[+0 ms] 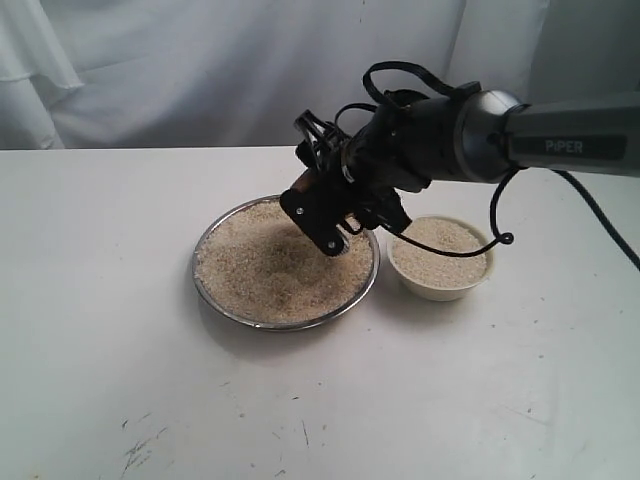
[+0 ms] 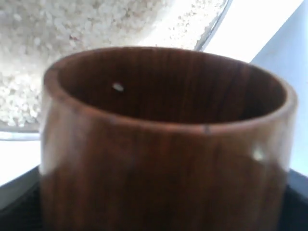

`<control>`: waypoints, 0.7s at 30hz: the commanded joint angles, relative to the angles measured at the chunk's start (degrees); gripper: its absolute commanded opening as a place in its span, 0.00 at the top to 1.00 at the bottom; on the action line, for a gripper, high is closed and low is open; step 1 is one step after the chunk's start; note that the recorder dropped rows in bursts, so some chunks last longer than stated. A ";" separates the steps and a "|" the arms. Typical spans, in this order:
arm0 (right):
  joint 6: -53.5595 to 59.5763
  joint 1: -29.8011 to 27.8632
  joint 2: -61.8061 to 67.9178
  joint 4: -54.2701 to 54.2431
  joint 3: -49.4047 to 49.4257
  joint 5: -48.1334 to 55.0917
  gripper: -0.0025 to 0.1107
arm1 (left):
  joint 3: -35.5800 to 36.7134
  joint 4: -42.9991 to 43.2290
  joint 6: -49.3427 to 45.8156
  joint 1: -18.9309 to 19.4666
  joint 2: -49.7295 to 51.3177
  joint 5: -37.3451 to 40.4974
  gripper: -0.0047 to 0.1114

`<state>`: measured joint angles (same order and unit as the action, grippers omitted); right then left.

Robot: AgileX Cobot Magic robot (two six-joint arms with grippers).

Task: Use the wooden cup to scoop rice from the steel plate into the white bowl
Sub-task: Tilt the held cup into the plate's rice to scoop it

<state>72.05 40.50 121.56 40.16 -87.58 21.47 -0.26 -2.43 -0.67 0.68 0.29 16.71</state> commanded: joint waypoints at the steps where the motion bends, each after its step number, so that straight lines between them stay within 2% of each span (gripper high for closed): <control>1: -4.99 0.39 -0.72 11.90 -0.30 0.51 0.98 | 0.26 -0.04 0.18 -0.09 -0.29 -0.36 0.96; 10: -7.99 2.44 1.62 24.05 -0.30 1.39 0.98 | 0.26 -0.04 0.18 -0.09 -0.29 -0.36 0.96; 16: -17.24 4.65 6.01 35.72 -3.04 7.24 0.98 | 0.26 -0.04 0.18 -0.09 -0.29 -0.36 0.96; 21: -18.72 4.75 6.01 35.69 -3.05 9.11 0.98 | 0.26 -0.04 0.18 -0.09 -0.29 -0.36 0.96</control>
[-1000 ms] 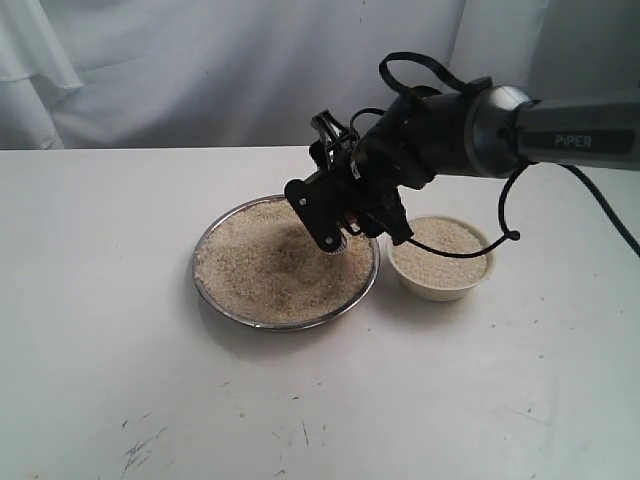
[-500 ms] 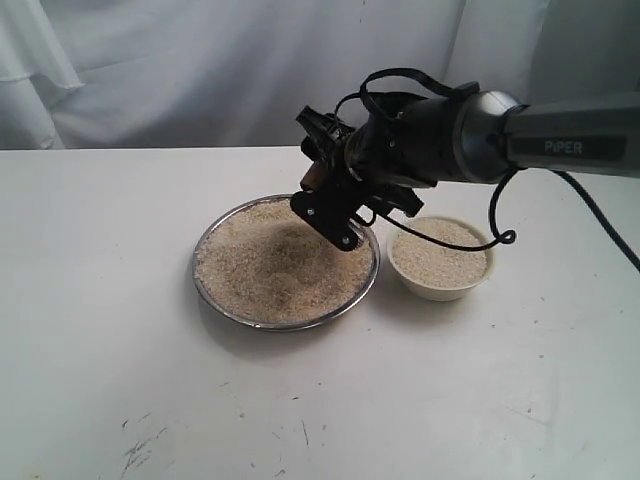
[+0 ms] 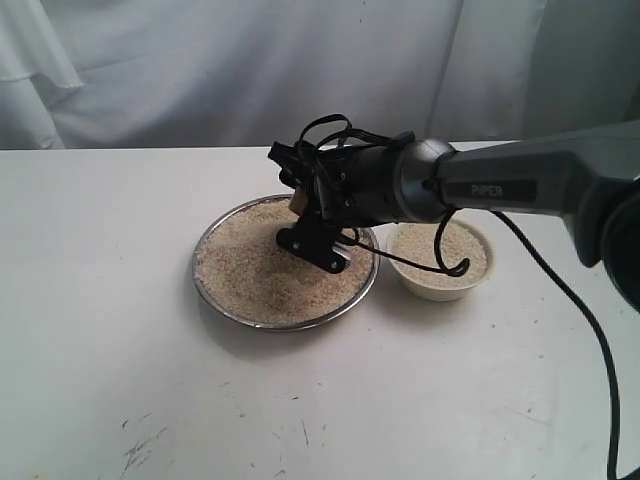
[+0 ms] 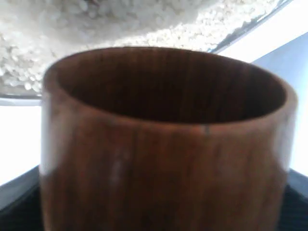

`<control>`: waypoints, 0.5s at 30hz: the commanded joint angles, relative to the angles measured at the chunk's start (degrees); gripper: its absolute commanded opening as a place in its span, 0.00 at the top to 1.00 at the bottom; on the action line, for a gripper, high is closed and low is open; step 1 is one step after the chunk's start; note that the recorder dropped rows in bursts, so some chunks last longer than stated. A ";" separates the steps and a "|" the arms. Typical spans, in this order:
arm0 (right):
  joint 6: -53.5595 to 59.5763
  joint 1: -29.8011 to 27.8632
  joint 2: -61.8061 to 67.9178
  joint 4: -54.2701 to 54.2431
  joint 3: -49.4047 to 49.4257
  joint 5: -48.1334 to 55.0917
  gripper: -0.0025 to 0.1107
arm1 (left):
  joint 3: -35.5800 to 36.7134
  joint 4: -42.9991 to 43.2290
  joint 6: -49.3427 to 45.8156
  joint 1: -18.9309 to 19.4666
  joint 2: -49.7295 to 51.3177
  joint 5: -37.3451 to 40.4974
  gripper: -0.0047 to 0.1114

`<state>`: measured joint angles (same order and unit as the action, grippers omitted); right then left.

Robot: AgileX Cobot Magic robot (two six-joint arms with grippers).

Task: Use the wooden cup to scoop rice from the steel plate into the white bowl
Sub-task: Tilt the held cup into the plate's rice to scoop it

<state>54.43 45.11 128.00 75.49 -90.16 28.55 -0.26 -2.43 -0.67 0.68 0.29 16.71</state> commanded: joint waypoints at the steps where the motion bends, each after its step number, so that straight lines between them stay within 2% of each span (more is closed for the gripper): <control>1: -1.10 0.29 -0.17 -0.05 -0.47 2.03 0.98 | 0.26 -0.04 0.18 -0.09 -0.29 -0.36 0.96; 15: -1.56 1.53 2.73 -0.09 -0.47 3.20 0.98 | 0.26 -0.04 0.18 -0.09 -0.29 -0.36 0.96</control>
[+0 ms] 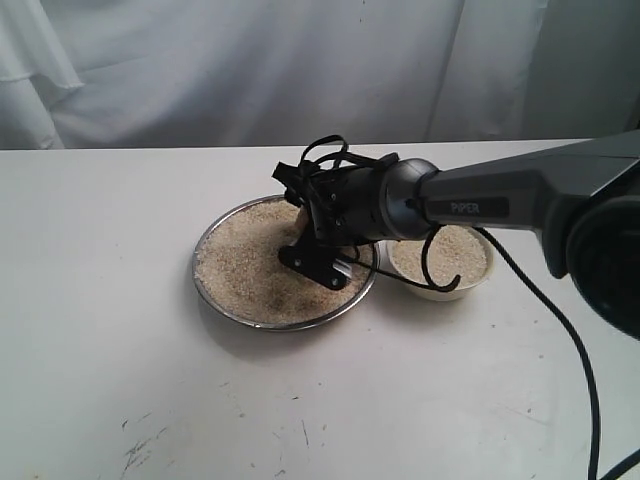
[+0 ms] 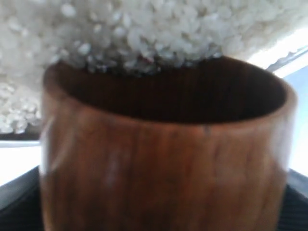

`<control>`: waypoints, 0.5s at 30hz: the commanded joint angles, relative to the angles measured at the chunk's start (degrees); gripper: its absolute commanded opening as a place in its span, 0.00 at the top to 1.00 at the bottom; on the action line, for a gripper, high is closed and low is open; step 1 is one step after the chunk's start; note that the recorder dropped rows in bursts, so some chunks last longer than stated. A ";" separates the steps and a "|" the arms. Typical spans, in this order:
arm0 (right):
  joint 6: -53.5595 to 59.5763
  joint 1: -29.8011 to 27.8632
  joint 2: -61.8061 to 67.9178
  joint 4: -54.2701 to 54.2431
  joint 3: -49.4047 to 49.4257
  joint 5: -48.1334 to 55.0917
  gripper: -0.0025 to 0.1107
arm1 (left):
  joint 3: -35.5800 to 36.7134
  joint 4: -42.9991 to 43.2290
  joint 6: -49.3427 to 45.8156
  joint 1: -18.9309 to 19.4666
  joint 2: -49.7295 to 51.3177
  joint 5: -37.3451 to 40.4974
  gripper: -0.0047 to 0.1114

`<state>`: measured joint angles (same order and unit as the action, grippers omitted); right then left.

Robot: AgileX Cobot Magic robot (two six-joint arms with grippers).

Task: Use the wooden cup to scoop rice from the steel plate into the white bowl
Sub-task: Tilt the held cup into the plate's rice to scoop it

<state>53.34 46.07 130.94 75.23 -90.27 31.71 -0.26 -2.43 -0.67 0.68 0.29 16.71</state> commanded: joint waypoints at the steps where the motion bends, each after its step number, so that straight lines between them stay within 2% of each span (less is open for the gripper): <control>1: -1.19 0.67 -0.20 0.17 -0.36 -0.20 0.98 | 0.26 -0.04 0.18 -0.09 -0.29 -0.36 0.96; 15: -1.53 1.74 1.13 -2.85 -0.36 -1.35 0.98 | 0.26 -0.04 0.18 -0.09 -0.29 -0.36 0.96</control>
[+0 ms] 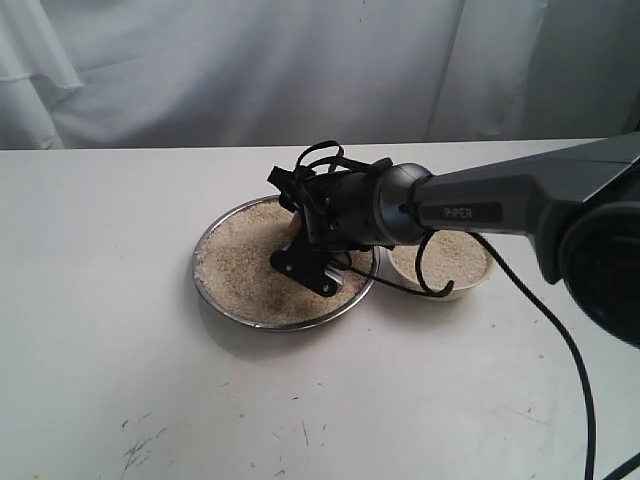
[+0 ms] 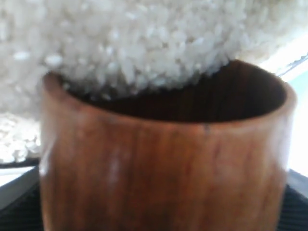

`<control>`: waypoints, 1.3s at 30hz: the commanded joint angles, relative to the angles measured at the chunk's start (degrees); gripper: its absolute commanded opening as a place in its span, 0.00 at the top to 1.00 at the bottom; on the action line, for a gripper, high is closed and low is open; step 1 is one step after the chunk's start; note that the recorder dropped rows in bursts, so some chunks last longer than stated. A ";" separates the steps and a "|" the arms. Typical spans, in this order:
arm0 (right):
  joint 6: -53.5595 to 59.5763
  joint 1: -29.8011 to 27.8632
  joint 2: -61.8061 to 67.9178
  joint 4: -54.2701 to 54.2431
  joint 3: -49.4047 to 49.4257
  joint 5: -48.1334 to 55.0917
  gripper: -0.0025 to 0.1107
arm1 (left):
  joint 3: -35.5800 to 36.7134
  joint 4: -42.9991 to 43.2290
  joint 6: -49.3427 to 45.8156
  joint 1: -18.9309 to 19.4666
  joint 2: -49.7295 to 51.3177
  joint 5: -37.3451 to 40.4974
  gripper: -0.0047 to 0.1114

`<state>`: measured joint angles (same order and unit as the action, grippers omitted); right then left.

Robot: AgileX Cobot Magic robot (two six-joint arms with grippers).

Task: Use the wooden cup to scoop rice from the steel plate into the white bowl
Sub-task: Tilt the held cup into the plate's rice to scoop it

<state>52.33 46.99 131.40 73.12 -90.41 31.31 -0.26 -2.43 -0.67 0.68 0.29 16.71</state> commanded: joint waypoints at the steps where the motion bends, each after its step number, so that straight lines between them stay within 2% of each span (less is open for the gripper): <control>1: -0.52 0.95 0.86 -0.75 -0.22 -1.09 0.98 | 0.26 -0.04 0.18 -0.09 -0.29 -0.36 0.96; 19: -1.57 1.19 1.11 -5.71 -0.22 -6.06 0.98 | 0.26 -0.04 0.18 -0.09 -0.29 -0.36 0.96; 27: -0.55 0.64 1.11 -17.38 -4.54 -8.22 0.98 | 0.26 -0.04 0.18 -0.09 -0.29 -0.36 0.96; 33: 7.50 -0.20 1.31 -26.62 -4.78 -7.70 0.98 | 0.26 -0.04 0.18 -0.09 -0.29 -0.36 0.96; 39: 7.97 -0.94 1.31 -29.11 -4.78 -7.46 0.98 | 0.26 -0.04 0.18 -0.09 -0.29 -0.36 0.96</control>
<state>59.60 46.54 132.94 46.05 -94.86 23.98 -0.26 -2.43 -0.67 0.68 0.29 16.71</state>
